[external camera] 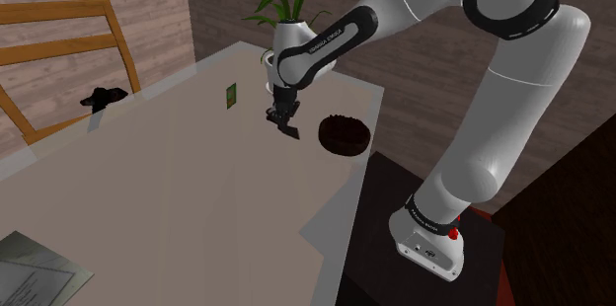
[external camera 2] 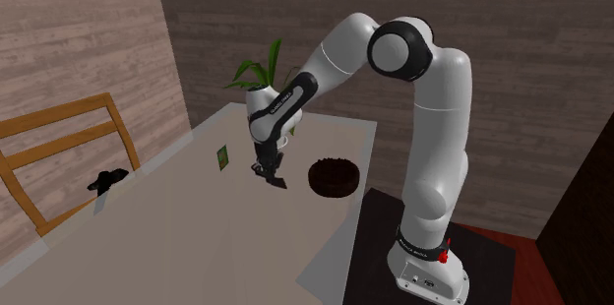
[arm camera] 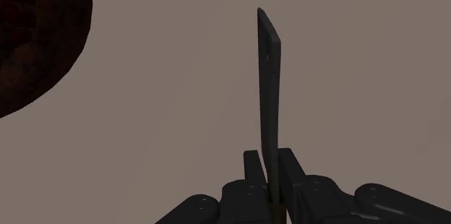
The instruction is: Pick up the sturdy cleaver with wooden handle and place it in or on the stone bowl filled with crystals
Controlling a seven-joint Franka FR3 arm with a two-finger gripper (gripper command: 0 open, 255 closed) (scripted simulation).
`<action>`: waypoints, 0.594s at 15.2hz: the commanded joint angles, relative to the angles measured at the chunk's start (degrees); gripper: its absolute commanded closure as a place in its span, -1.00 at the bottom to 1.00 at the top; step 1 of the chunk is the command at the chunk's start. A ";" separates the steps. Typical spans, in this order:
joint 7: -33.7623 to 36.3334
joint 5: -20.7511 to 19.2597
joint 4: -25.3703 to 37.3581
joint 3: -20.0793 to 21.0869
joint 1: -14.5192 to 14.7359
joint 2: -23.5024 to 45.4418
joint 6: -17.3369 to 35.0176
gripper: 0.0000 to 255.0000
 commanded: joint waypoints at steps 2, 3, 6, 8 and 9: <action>-0.21 0.35 0.46 0.10 -0.05 -1.79 -2.26 1.00; -0.28 0.46 0.65 0.12 -0.06 -2.33 -2.99 1.00; -0.47 0.75 1.31 0.17 -0.11 -3.89 -5.19 1.00; -0.59 0.93 1.81 0.20 -0.13 -4.88 -6.67 1.00; -0.65 1.01 2.07 0.20 -0.15 -5.35 -7.41 1.00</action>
